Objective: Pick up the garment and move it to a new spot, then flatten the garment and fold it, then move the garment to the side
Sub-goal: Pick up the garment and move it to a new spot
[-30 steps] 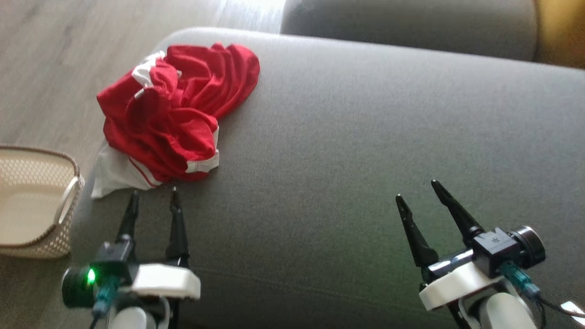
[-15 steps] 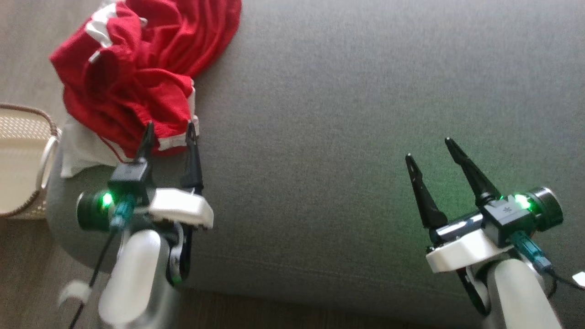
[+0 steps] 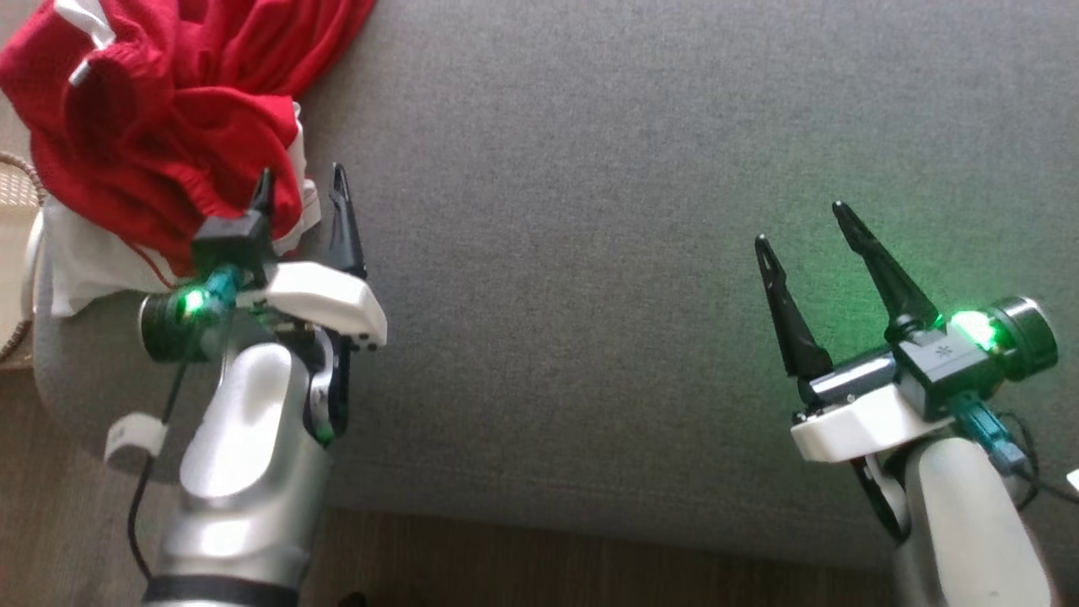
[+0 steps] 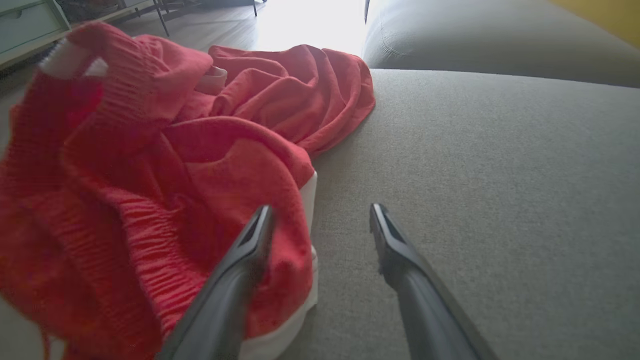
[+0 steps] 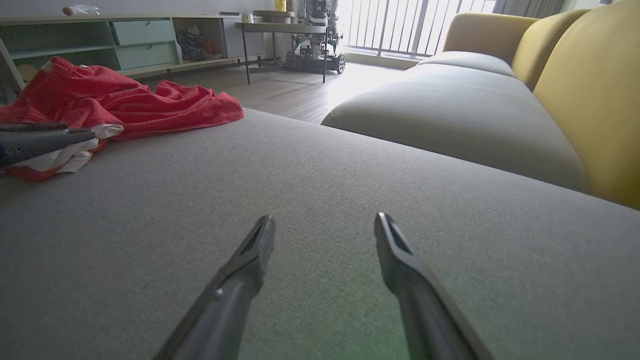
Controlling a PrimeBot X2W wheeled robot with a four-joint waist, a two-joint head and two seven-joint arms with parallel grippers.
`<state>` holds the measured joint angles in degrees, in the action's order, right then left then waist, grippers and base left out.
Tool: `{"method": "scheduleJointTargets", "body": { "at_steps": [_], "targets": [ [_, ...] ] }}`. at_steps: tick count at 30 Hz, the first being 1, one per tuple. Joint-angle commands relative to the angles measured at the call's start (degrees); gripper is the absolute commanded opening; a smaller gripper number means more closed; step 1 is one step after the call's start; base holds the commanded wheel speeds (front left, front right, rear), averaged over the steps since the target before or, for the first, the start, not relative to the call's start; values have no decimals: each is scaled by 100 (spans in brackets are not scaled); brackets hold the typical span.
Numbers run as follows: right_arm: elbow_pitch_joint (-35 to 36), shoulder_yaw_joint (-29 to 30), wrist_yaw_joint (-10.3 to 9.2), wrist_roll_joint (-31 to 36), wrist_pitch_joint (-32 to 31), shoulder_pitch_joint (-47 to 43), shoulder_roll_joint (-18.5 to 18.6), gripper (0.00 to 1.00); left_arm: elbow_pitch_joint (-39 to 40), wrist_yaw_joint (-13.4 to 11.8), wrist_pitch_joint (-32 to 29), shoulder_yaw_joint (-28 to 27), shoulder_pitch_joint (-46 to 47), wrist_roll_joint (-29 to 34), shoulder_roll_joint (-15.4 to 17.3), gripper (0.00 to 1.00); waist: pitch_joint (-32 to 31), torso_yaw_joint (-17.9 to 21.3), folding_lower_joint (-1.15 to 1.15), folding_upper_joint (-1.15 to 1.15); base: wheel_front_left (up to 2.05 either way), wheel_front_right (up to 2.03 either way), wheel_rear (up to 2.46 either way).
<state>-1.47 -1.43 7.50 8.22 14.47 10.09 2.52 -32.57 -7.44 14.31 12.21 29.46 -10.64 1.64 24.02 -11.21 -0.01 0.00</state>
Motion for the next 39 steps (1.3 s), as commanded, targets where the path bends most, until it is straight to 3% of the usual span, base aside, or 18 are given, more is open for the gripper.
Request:
{"method": "scheduleJointTargets", "body": {
  "at_steps": [1,2,3,5,14,25,39],
  "targets": [
    [240,-126,-1,42,52,127,36,100,90,19,69,-162,194,-75,124,100,75,4,1,0,0,0,0],
    [248,-120,-1,57,52,144,36,100,31,29,69,-143,251,-114,124,100,106,8,1,0,0,0,0],
    [257,-109,-1,67,52,162,36,100,-21,39,69,-120,302,-141,124,74,137,10,1,0,0,0,0],
    [270,-91,-1,76,52,190,36,100,-93,41,69,-85,384,-188,124,0,169,9,1,0,0,0,0],
    [236,-122,-1,-57,52,203,36,100,355,59,69,-139,255,-221,124,0,-66,38,1,0,0,0,0],
    [119,-252,-1,-578,52,108,36,100,2251,385,69,-349,-389,-246,124,0,-926,357,1,0,0,0,0],
    [67,-302,-1,-903,52,-40,36,100,3153,513,69,-512,-759,337,124,0,-1418,811,1,0,0,0,0]
  ]
}}
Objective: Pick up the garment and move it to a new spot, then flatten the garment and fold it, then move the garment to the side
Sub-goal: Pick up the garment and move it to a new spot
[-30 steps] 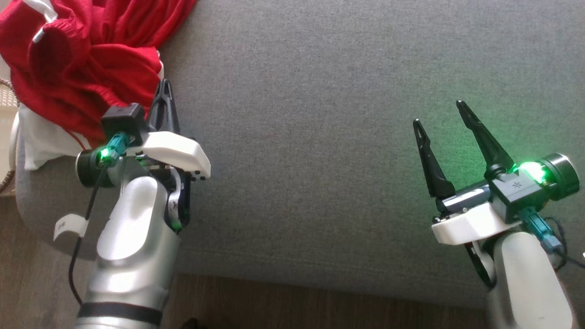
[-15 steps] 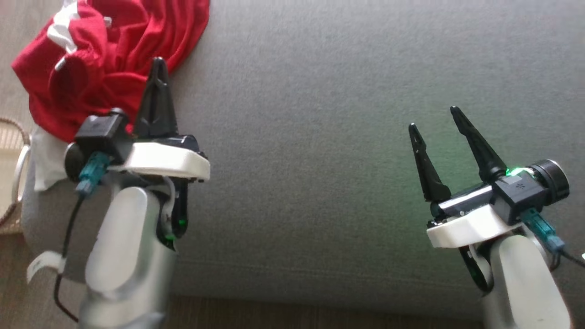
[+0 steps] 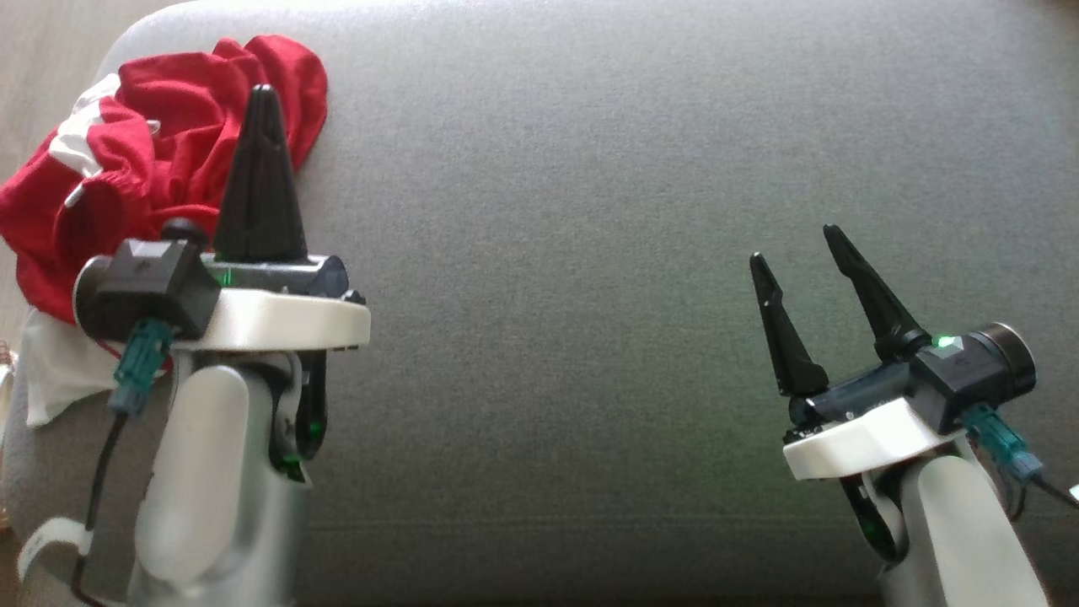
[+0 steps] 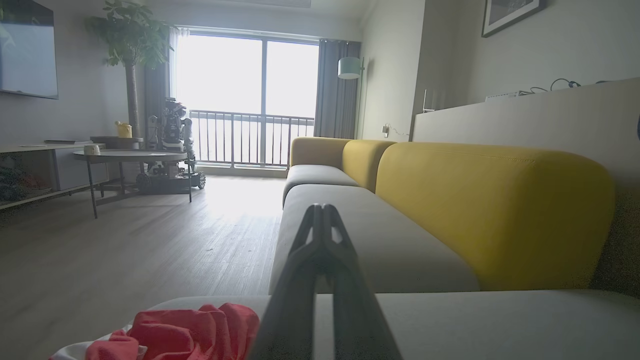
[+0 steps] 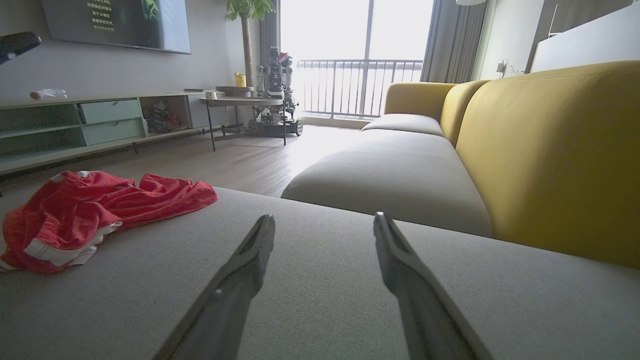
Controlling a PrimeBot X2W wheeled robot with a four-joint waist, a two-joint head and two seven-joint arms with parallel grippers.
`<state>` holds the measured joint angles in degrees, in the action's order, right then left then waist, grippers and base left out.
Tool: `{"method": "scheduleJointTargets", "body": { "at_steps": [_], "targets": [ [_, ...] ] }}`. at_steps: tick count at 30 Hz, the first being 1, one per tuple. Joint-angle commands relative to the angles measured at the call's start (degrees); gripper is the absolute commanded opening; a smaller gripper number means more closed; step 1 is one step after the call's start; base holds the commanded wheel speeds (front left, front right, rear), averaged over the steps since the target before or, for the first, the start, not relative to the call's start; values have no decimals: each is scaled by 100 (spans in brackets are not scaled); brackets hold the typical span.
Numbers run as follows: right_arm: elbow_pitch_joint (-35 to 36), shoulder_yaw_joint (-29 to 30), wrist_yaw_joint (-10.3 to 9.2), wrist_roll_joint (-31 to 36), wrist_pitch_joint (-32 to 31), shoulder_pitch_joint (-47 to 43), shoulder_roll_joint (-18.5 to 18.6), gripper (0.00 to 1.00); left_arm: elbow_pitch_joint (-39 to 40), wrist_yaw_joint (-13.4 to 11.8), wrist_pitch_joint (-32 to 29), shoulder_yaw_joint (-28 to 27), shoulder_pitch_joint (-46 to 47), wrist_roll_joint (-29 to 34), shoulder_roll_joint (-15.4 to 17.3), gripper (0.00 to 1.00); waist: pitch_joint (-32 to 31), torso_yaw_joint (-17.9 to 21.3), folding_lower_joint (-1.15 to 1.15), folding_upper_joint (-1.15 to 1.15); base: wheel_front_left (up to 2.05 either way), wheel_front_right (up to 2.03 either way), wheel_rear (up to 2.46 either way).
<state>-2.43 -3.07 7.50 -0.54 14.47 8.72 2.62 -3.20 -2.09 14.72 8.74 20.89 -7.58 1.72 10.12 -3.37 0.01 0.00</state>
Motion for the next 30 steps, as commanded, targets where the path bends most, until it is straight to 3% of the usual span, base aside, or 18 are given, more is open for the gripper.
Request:
{"method": "scheduleJointTargets", "body": {
  "at_steps": [1,6,7,8,9,17,30],
  "targets": [
    [165,-137,-1,-34,52,90,26,100,234,-31,28,-167,61,48,116,0,-40,35,-1,0,0,0,0],
    [203,-93,-1,-44,52,60,26,100,197,-247,28,-289,-106,109,116,0,-1,-18,-1,0,0,0,0],
    [212,-87,-1,-39,52,62,26,100,185,-319,28,-328,-125,134,116,10,40,-43,-1,0,0,0,0],
    [220,-81,-1,-31,52,67,26,100,151,-388,28,-369,-145,177,116,71,87,-68,-1,0,0,0,0],
    [223,-78,-1,-18,52,71,26,100,116,-448,28,-409,-161,222,116,100,145,-92,-1,0,0,0,0],
    [299,24,-1,148,52,204,26,100,-473,-587,28,-905,-37,172,149,100,730,-287,-1,0,0,0,0],
    [469,200,-1,580,52,463,26,100,-2640,-969,28,-1493,914,-482,120,100,1677,-543,-1,0,0,0,0]
  ]
}}
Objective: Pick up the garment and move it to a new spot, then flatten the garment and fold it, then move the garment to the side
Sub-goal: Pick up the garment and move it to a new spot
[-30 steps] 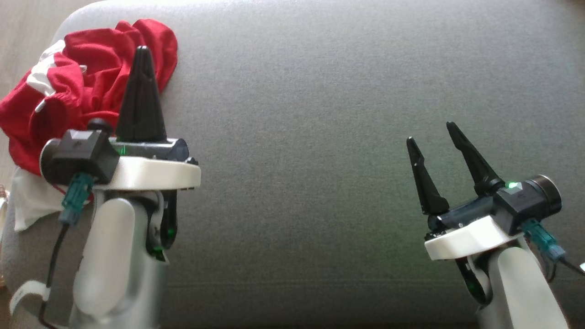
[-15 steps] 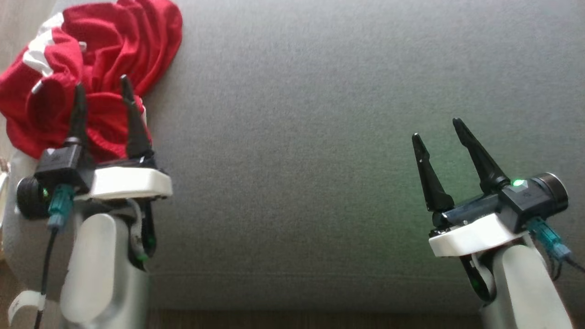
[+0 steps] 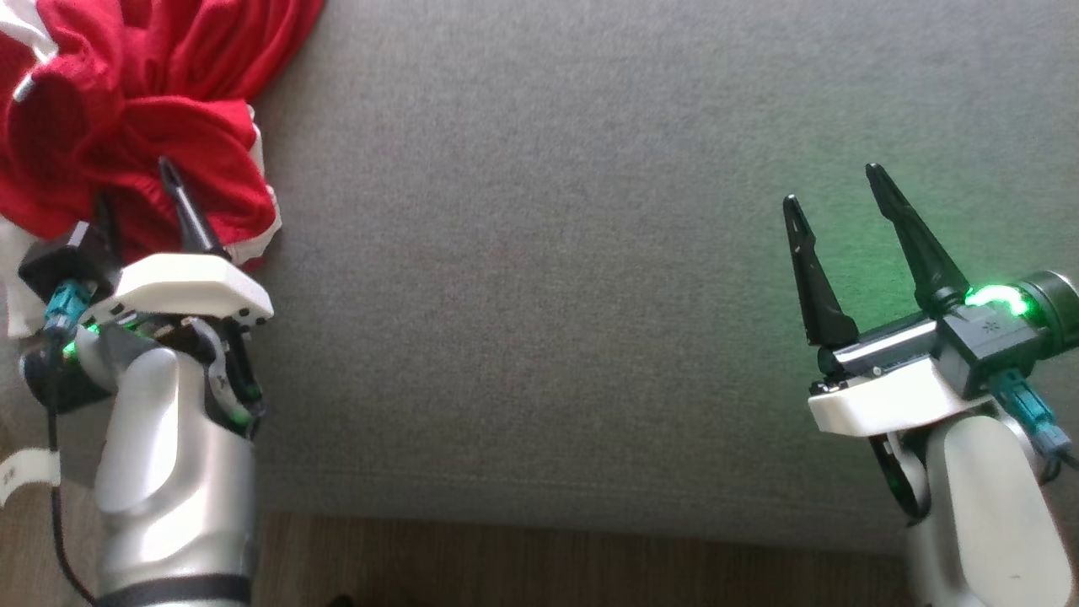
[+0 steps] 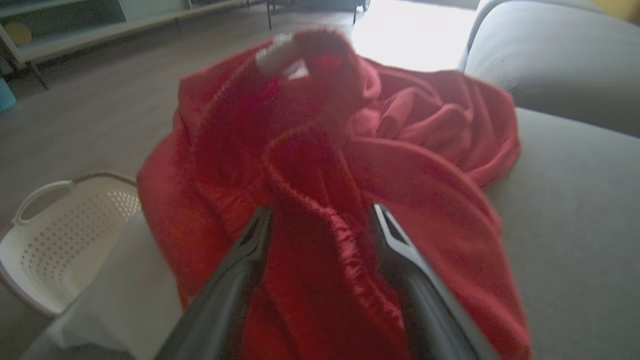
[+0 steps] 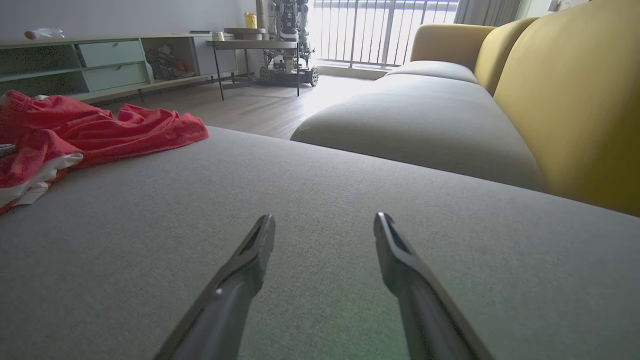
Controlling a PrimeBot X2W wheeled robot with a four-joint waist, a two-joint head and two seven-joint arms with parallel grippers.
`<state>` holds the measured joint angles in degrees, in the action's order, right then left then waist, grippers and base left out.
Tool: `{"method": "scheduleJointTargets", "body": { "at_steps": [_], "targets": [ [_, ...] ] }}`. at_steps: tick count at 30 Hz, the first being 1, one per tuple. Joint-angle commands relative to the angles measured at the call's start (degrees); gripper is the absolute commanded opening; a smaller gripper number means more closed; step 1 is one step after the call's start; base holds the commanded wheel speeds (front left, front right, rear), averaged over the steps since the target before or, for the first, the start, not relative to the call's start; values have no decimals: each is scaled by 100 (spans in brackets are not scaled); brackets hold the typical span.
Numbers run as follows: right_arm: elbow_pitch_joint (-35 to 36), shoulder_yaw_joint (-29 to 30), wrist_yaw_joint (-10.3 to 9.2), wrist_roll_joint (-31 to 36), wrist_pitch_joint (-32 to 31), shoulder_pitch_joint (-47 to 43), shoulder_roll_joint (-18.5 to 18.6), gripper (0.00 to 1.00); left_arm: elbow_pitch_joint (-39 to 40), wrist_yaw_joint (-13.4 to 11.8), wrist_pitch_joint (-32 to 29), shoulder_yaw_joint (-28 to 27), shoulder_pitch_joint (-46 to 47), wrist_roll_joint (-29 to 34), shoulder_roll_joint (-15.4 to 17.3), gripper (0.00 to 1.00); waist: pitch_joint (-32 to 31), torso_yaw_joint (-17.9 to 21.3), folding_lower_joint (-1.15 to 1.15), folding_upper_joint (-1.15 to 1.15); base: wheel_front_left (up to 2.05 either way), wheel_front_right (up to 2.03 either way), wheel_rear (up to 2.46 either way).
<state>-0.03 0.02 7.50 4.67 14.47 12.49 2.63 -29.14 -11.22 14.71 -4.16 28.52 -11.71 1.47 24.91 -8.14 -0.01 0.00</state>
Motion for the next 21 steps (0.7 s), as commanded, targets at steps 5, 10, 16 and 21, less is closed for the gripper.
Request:
{"method": "scheduleJointTargets", "body": {
  "at_steps": [5,10,16,21],
  "targets": [
    [272,-83,-1,138,52,88,25,100,-779,26,29,-272,433,-293,143,100,326,-105,1,0,0,0,0],
    [298,-162,-1,267,52,-20,25,100,-1330,131,29,-226,616,-542,142,100,305,-229,1,0,0,0,0],
    [326,-157,-1,314,52,7,25,100,-1273,186,29,53,574,-570,142,0,187,-320,1,0,0,0,0],
    [273,-238,-1,188,52,-26,25,100,-546,178,29,-12,355,-390,142,0,-19,-313,1,0,0,0,0]
  ]
}}
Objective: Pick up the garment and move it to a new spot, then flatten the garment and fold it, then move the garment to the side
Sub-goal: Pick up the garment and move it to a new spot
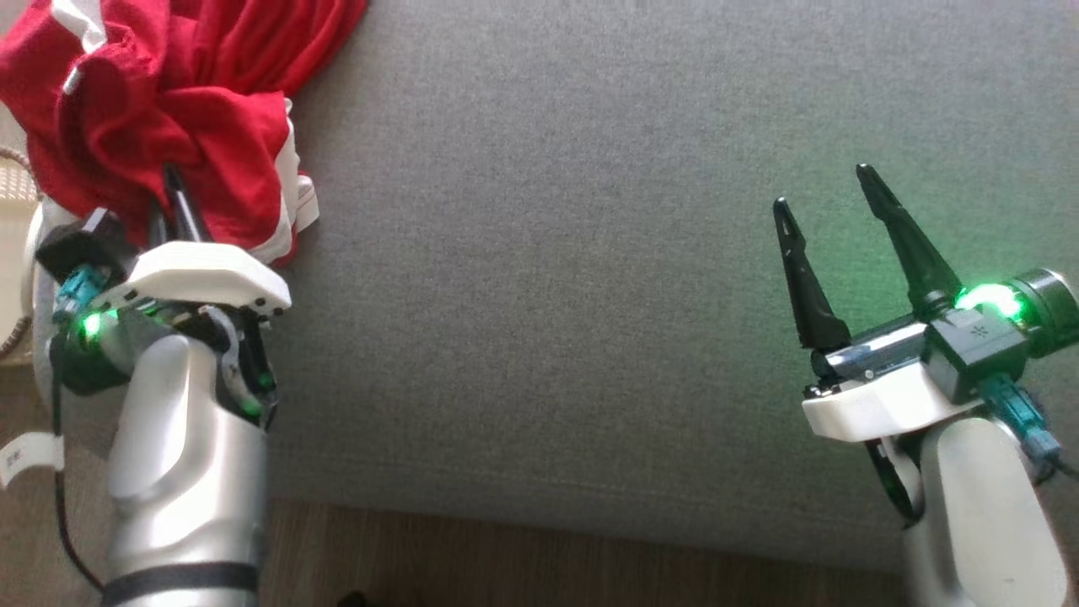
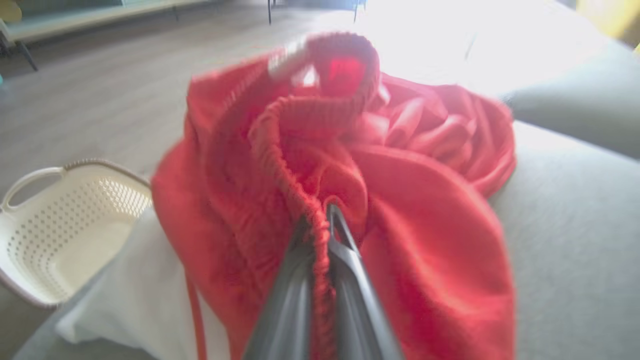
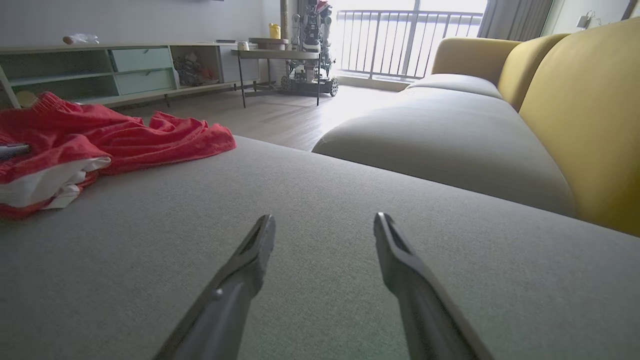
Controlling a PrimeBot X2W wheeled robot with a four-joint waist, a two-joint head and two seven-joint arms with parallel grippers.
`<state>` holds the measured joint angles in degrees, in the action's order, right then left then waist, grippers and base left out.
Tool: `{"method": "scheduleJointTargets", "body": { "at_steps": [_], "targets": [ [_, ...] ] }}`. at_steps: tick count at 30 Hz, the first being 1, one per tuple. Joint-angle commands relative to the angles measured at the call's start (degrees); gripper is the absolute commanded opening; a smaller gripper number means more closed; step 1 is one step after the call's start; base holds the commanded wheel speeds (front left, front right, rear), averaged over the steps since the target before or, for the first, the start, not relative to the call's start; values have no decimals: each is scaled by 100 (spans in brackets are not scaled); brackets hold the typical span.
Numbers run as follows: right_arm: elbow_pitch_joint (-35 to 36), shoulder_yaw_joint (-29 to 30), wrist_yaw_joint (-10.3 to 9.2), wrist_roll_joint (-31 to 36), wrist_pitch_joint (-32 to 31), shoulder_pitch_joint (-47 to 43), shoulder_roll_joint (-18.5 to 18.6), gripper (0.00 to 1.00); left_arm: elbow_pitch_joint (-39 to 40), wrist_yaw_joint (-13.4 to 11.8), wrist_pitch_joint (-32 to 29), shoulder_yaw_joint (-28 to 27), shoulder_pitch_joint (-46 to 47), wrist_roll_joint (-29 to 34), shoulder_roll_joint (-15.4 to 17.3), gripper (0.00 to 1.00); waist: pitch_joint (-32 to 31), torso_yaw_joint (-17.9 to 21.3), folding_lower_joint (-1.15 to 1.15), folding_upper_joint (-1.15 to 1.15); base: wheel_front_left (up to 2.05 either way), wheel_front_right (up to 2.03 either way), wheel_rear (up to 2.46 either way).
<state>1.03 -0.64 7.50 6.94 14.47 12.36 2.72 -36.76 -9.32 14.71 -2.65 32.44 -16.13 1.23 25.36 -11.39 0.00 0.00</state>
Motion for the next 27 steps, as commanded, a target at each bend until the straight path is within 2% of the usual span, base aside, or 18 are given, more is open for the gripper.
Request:
{"method": "scheduleJointTargets", "body": {
  "at_steps": [1,8,16,22,27],
  "targets": [
    [156,-185,-1,-84,52,-18,16,100,414,-8,29,-186,-94,86,166,0,-118,23,0,0,0,0,0],
    [33,-296,-1,-439,52,-86,16,100,1806,68,29,-225,-529,340,166,0,-666,166,0,0,0,0,0],
    [-69,-437,-1,-879,52,-165,16,100,2813,443,29,-37,-781,863,208,0,-1334,610,0,0,0,0,0],
    [-80,-516,-1,-1166,52,-173,16,100,3211,728,29,253,-579,1039,229,0,-1560,1290,0,0,0,0,0],
    [-55,-529,-1,-1291,52,-110,16,100,3248,813,29,430,-195,1130,244,0,-1505,1910,0,0,0,0,0]
  ]
}}
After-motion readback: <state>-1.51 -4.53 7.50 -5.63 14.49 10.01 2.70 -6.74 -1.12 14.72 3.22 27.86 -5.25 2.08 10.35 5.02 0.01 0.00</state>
